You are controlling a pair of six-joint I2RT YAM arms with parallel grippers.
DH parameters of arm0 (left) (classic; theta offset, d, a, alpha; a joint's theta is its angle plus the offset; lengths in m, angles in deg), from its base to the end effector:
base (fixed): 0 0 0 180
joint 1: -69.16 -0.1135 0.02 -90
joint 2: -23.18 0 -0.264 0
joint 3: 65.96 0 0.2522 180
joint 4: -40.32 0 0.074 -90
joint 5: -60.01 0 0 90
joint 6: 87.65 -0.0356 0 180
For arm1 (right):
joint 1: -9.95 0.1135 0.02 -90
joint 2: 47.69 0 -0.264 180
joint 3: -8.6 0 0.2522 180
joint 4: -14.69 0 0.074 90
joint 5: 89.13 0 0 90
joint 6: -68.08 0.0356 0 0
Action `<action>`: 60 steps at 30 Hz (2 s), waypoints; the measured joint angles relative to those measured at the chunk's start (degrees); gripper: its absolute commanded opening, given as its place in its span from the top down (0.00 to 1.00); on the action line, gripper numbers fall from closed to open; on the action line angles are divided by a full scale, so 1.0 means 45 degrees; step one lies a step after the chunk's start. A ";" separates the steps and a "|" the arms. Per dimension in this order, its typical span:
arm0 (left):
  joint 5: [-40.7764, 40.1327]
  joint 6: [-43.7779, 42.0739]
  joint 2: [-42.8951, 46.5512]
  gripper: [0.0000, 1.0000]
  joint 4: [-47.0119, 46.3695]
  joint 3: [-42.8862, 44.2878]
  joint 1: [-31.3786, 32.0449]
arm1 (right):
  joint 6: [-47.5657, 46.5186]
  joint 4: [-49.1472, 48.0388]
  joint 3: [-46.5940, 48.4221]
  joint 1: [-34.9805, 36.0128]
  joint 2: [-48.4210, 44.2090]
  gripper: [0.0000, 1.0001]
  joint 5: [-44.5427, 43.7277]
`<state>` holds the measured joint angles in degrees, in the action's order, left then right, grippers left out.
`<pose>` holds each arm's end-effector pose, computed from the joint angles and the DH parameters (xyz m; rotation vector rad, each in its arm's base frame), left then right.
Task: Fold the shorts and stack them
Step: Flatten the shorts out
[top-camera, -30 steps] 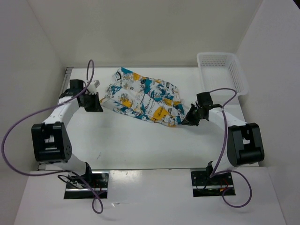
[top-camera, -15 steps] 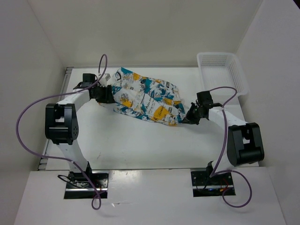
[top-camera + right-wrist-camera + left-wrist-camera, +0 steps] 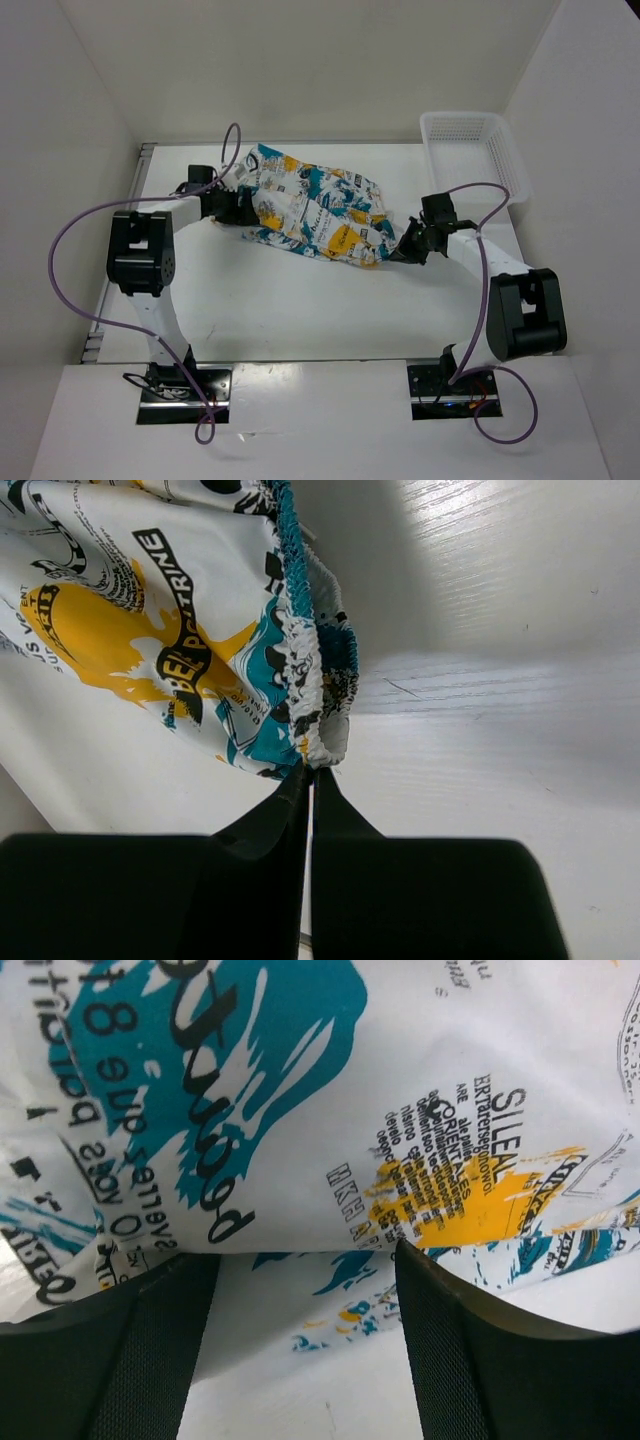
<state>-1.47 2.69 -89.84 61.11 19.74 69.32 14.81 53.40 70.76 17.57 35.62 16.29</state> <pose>0.4176 -0.0182 0.1624 0.2249 2.3501 -0.6011 0.2751 0.0464 0.1910 0.5810 2.6280 0.6106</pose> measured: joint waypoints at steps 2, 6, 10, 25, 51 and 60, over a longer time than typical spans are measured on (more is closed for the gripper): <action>0.0277 0.0019 0.0000 0.23 -0.0777 -0.0418 -0.0015 | -0.0005 -0.0005 0.0000 -0.0005 -0.0087 1.00 -0.0010; 0.0729 0.0034 0.0034 0.30 -0.2176 -0.1059 -0.0102 | -0.0053 0.0044 0.0000 0.0000 -0.0175 1.00 -0.0058; 0.0933 0.0029 0.0034 0.32 -0.3235 -0.1477 -0.0112 | -0.0092 0.0078 -0.0019 0.0000 -0.0194 1.00 -0.0087; 0.1472 0.0068 0.0034 0.47 -0.7048 -0.2837 -0.0185 | -0.0097 0.0097 -0.0044 0.0000 -0.0199 1.00 -0.0151; 0.1768 0.0034 0.2599 1.00 -0.4405 -0.2137 -0.0869 | 0.0053 0.0393 0.0053 0.0000 -0.0797 1.00 -0.0189; 0.1773 -0.0024 0.9520 1.00 0.1010 -0.4148 -0.2841 | 0.0651 0.0855 -0.0461 0.0039 -0.3186 0.77 0.0160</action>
<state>6.50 2.58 -47.00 65.65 1.07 56.53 17.74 57.24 68.69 17.75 21.28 17.01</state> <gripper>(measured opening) 0.000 0.153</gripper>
